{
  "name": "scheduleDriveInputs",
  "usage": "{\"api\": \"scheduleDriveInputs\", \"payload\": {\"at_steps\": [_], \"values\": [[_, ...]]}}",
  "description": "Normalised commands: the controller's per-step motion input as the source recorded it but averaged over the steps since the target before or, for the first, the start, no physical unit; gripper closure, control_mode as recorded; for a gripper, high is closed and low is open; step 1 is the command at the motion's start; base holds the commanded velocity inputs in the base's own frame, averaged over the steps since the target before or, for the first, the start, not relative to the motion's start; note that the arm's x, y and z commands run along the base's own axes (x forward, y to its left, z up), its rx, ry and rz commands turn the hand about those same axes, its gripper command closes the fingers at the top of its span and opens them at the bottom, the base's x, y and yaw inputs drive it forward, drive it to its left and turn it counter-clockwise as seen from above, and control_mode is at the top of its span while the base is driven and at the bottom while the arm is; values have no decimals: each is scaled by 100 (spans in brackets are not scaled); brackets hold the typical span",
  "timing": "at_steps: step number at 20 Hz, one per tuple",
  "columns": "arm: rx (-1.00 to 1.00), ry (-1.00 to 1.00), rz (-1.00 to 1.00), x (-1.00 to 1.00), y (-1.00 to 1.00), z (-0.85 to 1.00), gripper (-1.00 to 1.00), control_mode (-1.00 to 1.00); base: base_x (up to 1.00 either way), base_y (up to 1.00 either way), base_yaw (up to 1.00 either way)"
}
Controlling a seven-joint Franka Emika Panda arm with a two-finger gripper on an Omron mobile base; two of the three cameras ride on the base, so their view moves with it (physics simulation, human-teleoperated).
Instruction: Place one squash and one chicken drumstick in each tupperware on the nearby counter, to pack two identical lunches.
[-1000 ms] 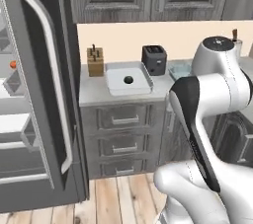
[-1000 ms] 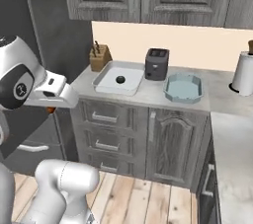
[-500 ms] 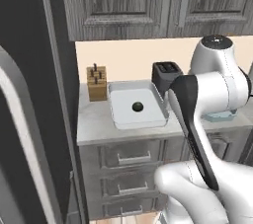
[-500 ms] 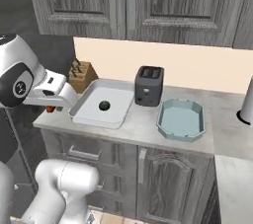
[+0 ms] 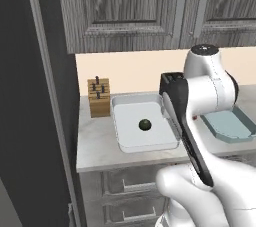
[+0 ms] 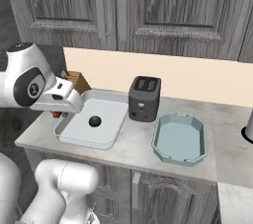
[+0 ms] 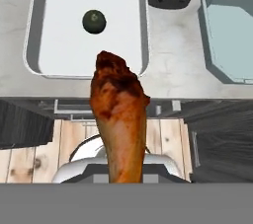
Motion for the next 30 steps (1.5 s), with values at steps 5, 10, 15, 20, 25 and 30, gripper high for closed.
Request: {"api": "scheduleDriveInputs", "payload": {"at_steps": [5, 10, 15, 20, 25, 30], "values": [[0, 3, 0, 30, 0, -79, 100, -100, 0, 0, 0], [0, 1, 0, 55, 0, -47, 100, -100, 0, 0, 0], [0, 4, 0, 62, 0, -23, 100, -100, 0, 0, 0], [0, 10, 0, 71, -6, -26, 100, -100, 0, 0, 0], [0, 11, 0, 62, -13, -30, 100, -100, 0, 0, 0], [0, 9, 0, 58, -1, -37, 100, -100, 0, 0, 0]]}}
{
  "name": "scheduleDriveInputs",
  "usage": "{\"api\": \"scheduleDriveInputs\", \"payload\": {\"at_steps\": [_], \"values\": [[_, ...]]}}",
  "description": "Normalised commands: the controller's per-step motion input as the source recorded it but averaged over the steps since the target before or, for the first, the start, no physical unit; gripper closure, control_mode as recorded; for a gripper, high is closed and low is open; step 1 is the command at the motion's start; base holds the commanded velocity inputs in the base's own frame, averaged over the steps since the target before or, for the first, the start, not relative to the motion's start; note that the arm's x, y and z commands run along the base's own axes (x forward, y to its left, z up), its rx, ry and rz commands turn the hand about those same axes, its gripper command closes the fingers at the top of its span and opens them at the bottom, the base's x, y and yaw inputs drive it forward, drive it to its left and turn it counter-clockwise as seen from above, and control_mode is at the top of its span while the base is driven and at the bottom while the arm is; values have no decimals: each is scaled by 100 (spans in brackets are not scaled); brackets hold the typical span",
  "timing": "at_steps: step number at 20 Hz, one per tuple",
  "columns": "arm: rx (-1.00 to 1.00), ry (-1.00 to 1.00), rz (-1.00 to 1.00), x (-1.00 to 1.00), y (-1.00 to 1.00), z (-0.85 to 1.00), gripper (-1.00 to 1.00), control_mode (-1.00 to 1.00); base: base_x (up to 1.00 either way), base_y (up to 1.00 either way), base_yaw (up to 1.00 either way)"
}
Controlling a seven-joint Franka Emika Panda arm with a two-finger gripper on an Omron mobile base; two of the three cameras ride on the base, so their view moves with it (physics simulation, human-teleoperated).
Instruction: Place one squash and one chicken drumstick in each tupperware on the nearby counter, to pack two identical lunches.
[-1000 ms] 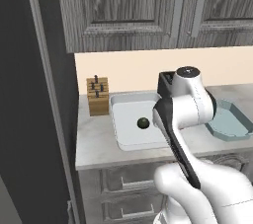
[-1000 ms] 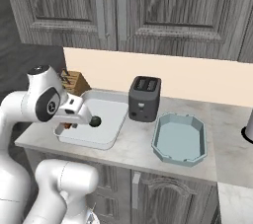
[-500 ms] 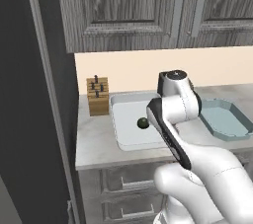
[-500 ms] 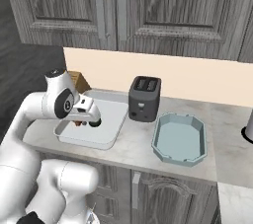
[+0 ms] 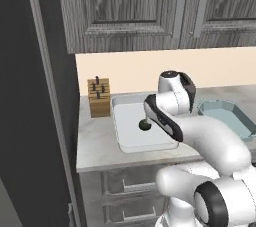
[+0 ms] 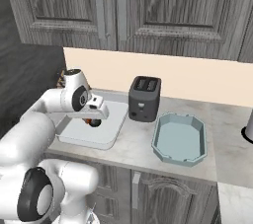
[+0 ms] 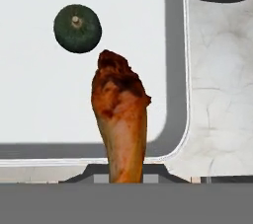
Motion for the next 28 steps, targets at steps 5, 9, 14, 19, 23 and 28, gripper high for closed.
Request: {"api": "scheduleDriveInputs", "payload": {"at_steps": [5, 9, 14, 19, 23, 28], "values": [[0, 6, 0, 46, -1, -40, 100, -100, 0, 0, 0], [0, 3, 0, 56, -3, -34, 100, -100, 0, 0, 0], [0, 4, 0, 55, 0, -37, 100, -100, 0, 0, 0], [0, 5, 0, 47, 0, -44, 100, -100, 0, 0, 0], [0, 5, 0, 43, -6, -34, 100, -100, 0, 0, 0], [0, 4, 0, 42, -6, -34, -100, -100, 0, 0, 0]]}}
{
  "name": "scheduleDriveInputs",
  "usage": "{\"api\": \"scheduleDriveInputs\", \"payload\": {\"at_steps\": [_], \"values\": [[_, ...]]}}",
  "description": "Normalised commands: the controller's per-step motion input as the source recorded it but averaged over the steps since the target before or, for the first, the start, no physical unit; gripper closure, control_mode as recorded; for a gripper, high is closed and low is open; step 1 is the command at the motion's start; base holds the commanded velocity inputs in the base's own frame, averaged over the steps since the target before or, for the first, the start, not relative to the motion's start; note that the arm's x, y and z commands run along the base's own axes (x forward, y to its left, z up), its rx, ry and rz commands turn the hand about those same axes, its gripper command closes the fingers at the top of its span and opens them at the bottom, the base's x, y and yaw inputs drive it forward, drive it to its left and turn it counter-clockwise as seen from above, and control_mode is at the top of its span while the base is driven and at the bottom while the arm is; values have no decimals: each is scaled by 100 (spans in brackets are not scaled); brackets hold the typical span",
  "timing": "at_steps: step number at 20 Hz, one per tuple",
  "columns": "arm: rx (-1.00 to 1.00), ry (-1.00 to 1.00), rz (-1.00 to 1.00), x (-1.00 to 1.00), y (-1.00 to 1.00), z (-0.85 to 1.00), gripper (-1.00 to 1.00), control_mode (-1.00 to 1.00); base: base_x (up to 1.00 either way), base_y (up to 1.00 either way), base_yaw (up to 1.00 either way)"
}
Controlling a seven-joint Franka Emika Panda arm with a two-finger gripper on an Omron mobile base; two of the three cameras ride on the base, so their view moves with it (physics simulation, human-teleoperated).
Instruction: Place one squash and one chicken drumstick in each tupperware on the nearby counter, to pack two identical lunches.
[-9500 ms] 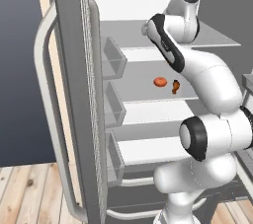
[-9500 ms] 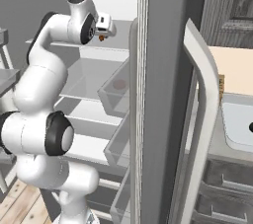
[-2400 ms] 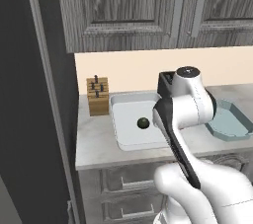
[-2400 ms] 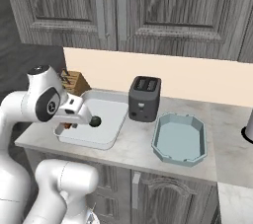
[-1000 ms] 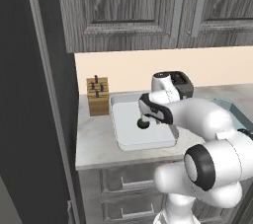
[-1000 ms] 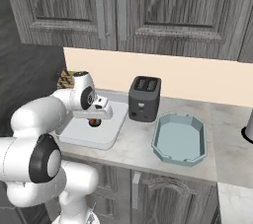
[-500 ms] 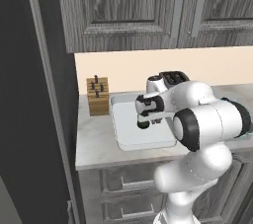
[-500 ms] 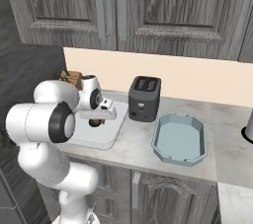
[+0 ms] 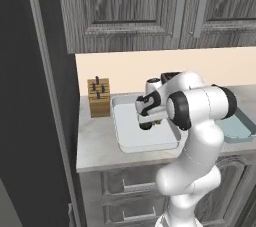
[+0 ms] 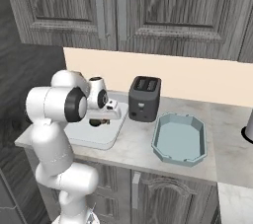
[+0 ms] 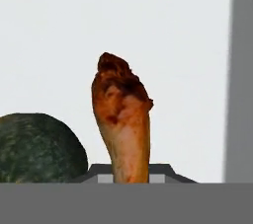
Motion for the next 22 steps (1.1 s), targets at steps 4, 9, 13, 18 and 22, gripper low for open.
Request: {"api": "scheduleDriveInputs", "payload": {"at_steps": [4, 9, 13, 18, 22], "values": [[0, 2, 0, 25, 0, -26, -100, -100, 0, 0, 0], [0, 0, 0, -30, 10, 7, -100, -100, 0, 0, 0], [-4, -7, 0, -89, 39, 44, -100, -100, 0, 0, 0], [-1, -17, 0, -100, 12, 65, -100, -100, 0, 0, 0], [0, -27, 0, -100, -13, 68, -100, -100, 0, 0, 0]]}}
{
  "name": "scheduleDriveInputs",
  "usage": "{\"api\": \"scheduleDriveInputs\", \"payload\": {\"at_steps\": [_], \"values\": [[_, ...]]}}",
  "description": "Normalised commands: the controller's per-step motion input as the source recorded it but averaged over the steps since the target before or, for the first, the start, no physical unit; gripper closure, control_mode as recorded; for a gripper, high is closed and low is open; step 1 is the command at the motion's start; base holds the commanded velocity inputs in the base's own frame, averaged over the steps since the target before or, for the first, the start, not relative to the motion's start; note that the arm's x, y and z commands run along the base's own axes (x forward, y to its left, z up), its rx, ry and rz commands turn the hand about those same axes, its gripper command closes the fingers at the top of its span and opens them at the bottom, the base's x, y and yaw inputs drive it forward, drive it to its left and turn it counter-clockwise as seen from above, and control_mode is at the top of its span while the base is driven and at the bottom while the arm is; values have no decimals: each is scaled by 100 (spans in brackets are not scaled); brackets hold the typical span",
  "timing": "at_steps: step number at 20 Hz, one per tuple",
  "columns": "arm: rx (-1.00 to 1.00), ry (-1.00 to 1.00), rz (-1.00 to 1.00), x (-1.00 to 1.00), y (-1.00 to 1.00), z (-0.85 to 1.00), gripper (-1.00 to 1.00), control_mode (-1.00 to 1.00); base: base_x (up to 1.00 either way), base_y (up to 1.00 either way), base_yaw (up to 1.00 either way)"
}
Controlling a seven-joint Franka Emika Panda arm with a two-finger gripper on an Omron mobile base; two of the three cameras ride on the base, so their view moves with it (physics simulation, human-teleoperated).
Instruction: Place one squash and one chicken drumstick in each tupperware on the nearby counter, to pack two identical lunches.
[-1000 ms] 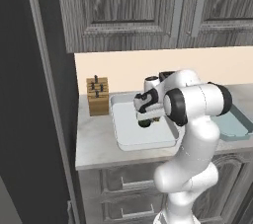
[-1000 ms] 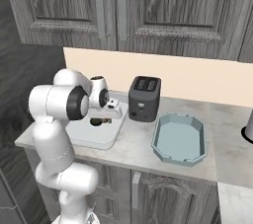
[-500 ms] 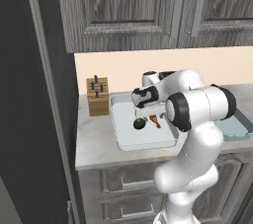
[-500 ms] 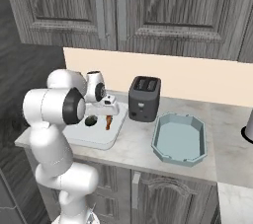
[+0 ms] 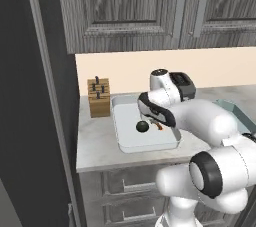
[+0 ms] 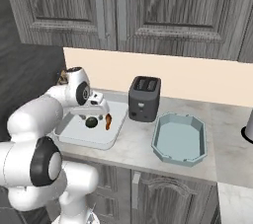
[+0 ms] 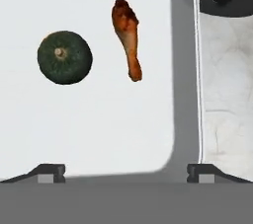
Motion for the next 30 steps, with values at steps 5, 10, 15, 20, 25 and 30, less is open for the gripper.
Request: {"api": "scheduleDriveInputs", "payload": {"at_steps": [5, 10, 15, 20, 25, 30], "values": [[0, -33, 0, -96, -19, 84, -100, -100, 0, 0, 0], [0, -32, 1, -89, -21, 92, -100, -100, 0, 0, 0], [5, -17, 0, -99, -45, 89, -100, -100, 0, 0, 0], [5, 4, 5, -50, -14, 39, -100, -100, 0, 0, 0], [0, 7, 6, 0, 7, -2, -100, 100, -24, 6, 15], [0, 0, 0, 0, 0, 0, -100, 100, -96, 3, 22]]}}
